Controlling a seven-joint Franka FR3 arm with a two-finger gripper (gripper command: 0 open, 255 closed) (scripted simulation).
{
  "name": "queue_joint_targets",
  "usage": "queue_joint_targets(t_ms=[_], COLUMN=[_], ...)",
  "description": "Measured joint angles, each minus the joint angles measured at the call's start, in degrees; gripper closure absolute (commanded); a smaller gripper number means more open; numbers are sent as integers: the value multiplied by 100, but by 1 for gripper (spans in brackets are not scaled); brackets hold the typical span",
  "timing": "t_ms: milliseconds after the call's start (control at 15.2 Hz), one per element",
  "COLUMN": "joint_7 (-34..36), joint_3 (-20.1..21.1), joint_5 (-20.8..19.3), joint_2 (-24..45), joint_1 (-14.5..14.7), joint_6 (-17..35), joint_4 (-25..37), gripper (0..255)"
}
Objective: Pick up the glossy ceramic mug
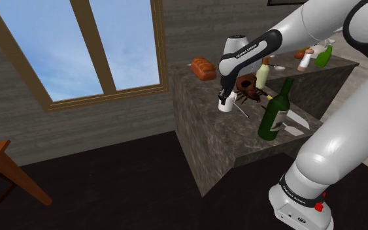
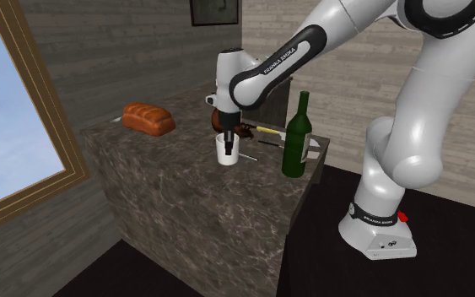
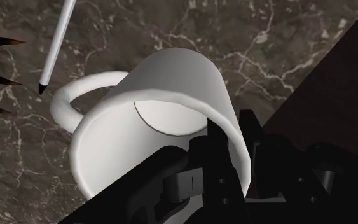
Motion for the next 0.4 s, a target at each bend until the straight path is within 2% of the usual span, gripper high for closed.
queue_joint_targets(t_ms=[396], joint_7=[20], joint_3=[19], joint_5=[-35], joint_2=[-238], joint_1=[-3], joint_6=[-458], joint_4=[224], gripper=[255])
